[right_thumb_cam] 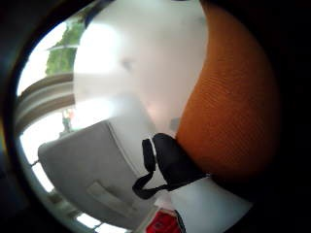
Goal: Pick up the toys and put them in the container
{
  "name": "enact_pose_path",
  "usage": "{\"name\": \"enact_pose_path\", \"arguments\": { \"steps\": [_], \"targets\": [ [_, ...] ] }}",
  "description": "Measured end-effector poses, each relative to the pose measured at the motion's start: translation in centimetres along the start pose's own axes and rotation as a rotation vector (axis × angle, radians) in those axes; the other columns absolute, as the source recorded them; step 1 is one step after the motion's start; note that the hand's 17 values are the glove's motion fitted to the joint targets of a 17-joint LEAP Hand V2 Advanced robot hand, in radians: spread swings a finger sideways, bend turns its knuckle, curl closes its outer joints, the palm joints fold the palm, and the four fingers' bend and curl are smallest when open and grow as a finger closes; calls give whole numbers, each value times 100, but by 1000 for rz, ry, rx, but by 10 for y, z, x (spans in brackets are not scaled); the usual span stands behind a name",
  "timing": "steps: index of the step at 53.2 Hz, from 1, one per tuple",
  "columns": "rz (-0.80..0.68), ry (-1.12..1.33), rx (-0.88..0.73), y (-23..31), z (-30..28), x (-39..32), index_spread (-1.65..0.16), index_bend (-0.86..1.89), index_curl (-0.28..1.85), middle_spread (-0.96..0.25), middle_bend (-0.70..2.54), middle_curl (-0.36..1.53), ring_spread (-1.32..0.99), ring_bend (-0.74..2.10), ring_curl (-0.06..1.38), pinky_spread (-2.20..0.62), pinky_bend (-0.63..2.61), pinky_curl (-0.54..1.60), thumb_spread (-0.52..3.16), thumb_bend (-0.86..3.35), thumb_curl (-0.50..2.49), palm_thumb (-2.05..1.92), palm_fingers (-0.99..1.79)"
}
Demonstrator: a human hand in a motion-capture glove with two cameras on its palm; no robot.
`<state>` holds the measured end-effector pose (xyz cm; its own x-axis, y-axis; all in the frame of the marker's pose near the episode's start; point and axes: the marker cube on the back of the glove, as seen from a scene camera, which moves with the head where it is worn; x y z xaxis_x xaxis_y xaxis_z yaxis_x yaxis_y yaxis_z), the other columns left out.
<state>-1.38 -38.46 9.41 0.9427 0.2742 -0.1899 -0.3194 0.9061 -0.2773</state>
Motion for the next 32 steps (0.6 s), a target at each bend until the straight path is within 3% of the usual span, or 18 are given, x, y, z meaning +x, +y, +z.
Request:
{"name": "enact_pose_path", "arguments": {
  "steps": [7,16,22,32],
  "targets": [
    [5,50,-24,2,-2,1,-37,14,22,11,-1,8,12,39,38,5,162,39,107,-1,31,3,-23],
    [27,122,-58,8,-4,-1,-40,21,27,12,2,3,5,85,49,-2,144,34,116,5,36,18,-7],
    [47,188,-32,13,-4,-8,-41,21,28,10,1,-1,-16,112,53,-28,164,36,122,10,40,30,29],
    [-7,148,130,22,0,-6,-41,34,37,3,19,3,-35,117,53,-38,150,35,115,18,51,55,52]
  ]
}}
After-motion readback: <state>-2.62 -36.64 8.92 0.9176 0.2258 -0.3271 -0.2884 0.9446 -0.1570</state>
